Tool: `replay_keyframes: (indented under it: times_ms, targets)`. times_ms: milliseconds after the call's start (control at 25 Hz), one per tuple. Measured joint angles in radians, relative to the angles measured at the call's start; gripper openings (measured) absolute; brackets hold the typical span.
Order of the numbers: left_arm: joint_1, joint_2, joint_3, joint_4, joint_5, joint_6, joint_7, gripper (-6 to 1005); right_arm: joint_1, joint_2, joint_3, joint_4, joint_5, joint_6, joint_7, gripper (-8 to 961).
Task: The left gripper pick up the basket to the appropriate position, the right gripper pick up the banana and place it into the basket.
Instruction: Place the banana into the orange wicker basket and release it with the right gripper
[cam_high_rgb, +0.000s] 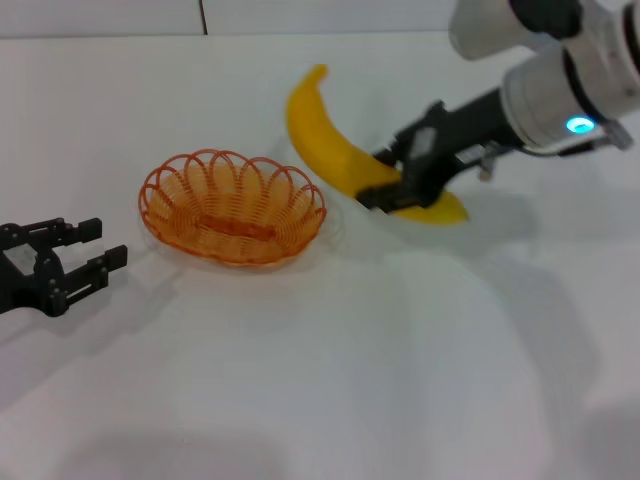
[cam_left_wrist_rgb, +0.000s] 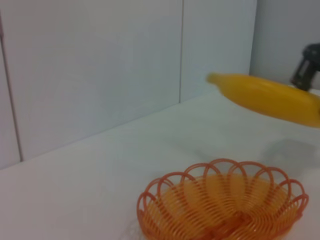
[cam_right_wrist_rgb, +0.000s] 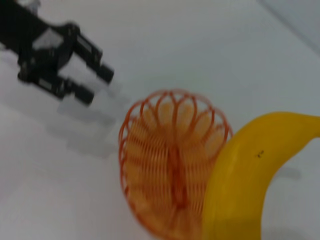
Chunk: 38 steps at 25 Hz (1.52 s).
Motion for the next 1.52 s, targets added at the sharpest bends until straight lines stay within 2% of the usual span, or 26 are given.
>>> replay_keyframes:
  times_ms: [120, 400, 680, 920, 1520]
  targets:
    - [-0.002, 0.0, 0.001, 0.0, 0.001, 0.0, 0.0, 473, 0.048, 0.002, -0.038, 0.03, 0.017, 0.056, -0.005, 543]
    - [-0.005, 0.0, 0.001, -0.001, 0.001, 0.002, -0.001, 467, 0.177, 0.003, -0.199, 0.132, 0.025, 0.213, 0.004, 565]
    - [-0.017, 0.0, 0.007, -0.003, 0.002, 0.003, -0.001, 467, 0.294, 0.011, -0.268, 0.28, 0.028, 0.288, 0.014, 587]
    - [-0.022, 0.0, 0.025, -0.003, 0.003, 0.002, -0.004, 467, 0.316, 0.011, -0.308, 0.338, 0.028, 0.343, 0.018, 605]
    - [-0.024, 0.0, 0.025, -0.003, 0.002, 0.0, -0.005, 468, 0.321, 0.014, -0.379, 0.347, 0.09, 0.371, 0.008, 652]
